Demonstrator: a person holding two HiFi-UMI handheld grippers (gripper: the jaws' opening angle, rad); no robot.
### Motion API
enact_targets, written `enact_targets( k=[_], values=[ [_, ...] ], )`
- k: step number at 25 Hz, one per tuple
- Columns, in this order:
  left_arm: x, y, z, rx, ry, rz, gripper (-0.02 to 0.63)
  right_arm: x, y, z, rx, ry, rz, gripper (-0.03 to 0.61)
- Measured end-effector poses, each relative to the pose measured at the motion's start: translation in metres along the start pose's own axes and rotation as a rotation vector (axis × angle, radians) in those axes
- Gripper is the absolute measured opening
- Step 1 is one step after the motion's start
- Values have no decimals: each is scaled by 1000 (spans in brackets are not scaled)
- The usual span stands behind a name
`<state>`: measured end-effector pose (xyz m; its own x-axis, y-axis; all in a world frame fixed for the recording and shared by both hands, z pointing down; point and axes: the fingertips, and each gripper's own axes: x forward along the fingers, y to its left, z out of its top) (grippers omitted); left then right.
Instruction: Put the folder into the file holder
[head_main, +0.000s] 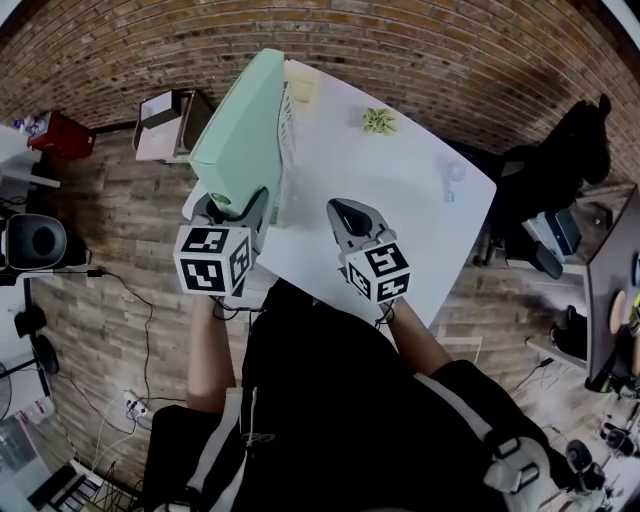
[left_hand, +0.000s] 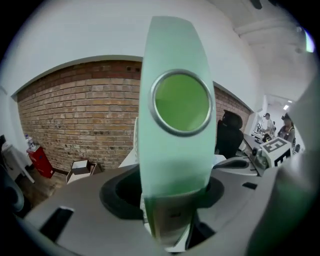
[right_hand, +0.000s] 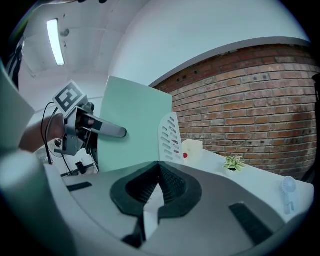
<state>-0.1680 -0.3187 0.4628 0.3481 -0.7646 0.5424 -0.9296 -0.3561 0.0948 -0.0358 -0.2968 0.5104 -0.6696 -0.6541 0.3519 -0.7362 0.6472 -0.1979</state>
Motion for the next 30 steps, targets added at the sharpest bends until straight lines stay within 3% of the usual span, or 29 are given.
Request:
enact_targets(
  k=[3, 5, 9, 13, 17, 25, 30],
  values=[
    [2, 1, -1, 27, 61, -7, 219, 3, 1, -4, 4, 19, 2, 9],
    [1, 6, 0, 12, 47, -4, 198, 3, 1, -8, 17, 34, 0, 9],
    [-5, 14, 1, -40, -44, 30, 140, -1, -3, -14, 33, 46, -4, 9],
    [-9, 14, 3, -36, -161, 82, 123, -4, -10, -15, 37, 46, -10, 9],
    [-15, 9, 6, -76, -269, 82, 123, -4, -12, -16, 36, 46, -11, 9],
    [-31, 14, 18, -50, -470, 151, 123, -2, -7, -15, 25, 47, 0, 9],
    [-23, 12, 19, -34, -526, 144, 123, -5, -8, -18, 25, 54, -5, 9]
  ],
)
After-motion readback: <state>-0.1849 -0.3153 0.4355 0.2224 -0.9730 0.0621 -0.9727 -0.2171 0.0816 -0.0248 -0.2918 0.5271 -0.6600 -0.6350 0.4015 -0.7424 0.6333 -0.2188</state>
